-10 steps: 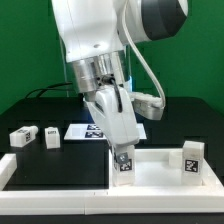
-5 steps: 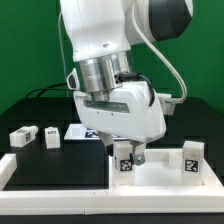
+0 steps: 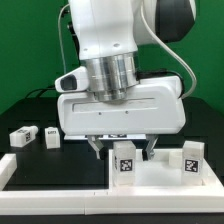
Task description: Assemble square table
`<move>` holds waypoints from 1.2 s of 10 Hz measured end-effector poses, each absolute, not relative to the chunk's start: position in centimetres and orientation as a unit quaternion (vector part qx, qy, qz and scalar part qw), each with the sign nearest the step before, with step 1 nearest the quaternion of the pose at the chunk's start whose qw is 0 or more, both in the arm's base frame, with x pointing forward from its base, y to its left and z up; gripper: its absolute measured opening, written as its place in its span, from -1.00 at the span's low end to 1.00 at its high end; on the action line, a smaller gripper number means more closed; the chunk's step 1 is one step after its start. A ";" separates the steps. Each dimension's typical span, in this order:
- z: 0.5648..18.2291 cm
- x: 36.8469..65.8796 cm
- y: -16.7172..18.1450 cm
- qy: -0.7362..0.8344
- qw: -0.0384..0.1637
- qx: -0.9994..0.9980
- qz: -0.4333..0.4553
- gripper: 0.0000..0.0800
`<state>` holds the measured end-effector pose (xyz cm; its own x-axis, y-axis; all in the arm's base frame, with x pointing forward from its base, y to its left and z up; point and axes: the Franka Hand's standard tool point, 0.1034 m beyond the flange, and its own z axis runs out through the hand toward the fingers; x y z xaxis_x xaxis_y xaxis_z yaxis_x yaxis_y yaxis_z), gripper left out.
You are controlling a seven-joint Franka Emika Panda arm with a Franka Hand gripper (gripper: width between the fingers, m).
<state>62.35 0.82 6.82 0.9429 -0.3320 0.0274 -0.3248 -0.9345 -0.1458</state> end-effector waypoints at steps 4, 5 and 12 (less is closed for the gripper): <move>6.5 62.1 0.9 0.087 0.064 -0.994 -0.028 0.38; 6.5 62.1 0.9 0.088 0.065 -0.994 -0.028 0.04; 6.4 62.3 0.6 0.509 0.088 -0.856 0.007 -0.27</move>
Offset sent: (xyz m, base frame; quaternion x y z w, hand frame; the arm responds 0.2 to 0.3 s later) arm 0.0000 0.0000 0.0000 0.0000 0.0000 0.0000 1.0000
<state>62.25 0.62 6.39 0.4813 -0.8707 -0.1013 -0.8730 -0.4657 -0.1447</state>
